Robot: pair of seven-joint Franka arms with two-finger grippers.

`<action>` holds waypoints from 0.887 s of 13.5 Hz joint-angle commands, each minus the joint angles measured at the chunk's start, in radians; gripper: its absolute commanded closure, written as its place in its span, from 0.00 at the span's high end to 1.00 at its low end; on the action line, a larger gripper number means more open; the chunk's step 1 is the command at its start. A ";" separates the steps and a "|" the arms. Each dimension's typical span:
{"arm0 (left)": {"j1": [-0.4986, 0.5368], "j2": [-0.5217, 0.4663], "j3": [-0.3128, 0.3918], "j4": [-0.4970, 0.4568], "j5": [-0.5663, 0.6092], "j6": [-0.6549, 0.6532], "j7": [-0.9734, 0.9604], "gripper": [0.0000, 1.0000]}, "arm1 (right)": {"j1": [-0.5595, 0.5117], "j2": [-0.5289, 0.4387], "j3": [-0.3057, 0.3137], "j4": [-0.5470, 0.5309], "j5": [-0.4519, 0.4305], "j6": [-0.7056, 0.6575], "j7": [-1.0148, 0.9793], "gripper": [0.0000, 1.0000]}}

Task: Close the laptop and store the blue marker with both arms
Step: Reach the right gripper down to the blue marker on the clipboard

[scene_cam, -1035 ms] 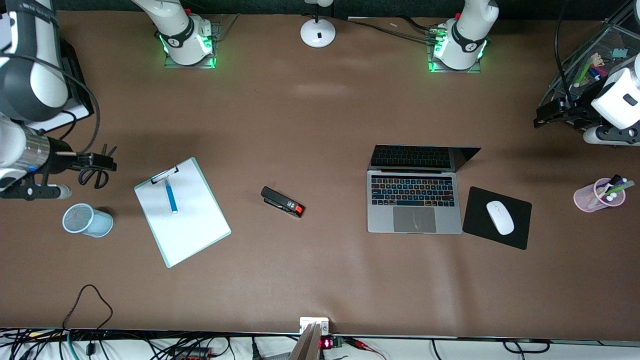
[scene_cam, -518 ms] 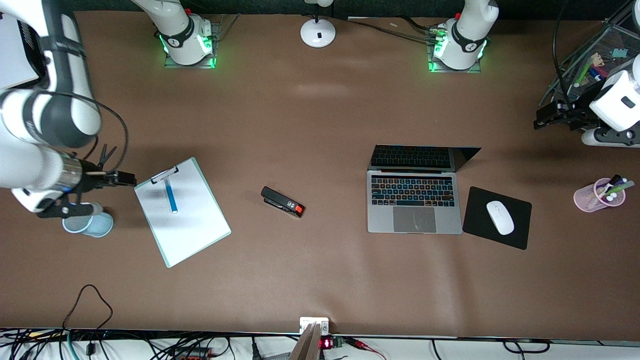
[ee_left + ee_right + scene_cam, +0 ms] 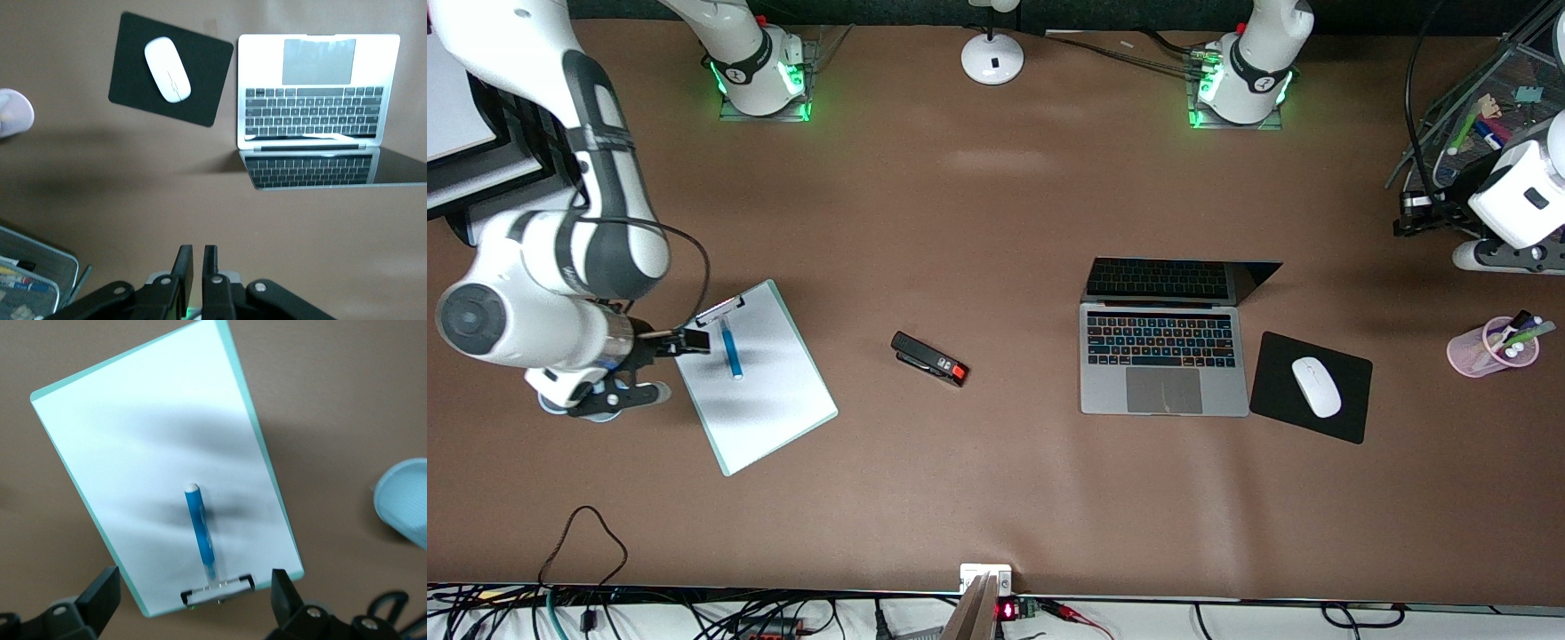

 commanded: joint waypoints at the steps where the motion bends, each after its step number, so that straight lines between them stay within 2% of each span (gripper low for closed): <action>1: -0.002 0.018 -0.007 0.036 -0.035 -0.069 0.019 0.12 | 0.011 0.035 -0.001 0.001 -0.004 0.043 -0.030 1.00; 4: -0.002 0.007 -0.073 0.031 -0.064 -0.150 -0.014 0.12 | 0.015 0.060 -0.001 -0.030 -0.004 0.124 -0.074 1.00; 6: 0.001 0.004 -0.124 0.016 -0.078 -0.164 -0.073 0.08 | 0.017 0.060 -0.001 -0.061 -0.005 0.163 -0.080 1.00; 7: 0.001 0.007 -0.130 0.008 -0.126 -0.157 -0.076 0.08 | 0.020 0.060 -0.001 -0.079 -0.005 0.189 -0.095 1.00; 10: -0.005 0.024 -0.139 -0.061 -0.213 -0.053 -0.145 0.03 | 0.028 0.057 -0.001 -0.139 -0.005 0.258 -0.103 1.00; 12: -0.008 0.024 -0.190 -0.134 -0.213 0.030 -0.188 0.02 | 0.035 0.058 -0.001 -0.159 -0.007 0.261 -0.131 0.94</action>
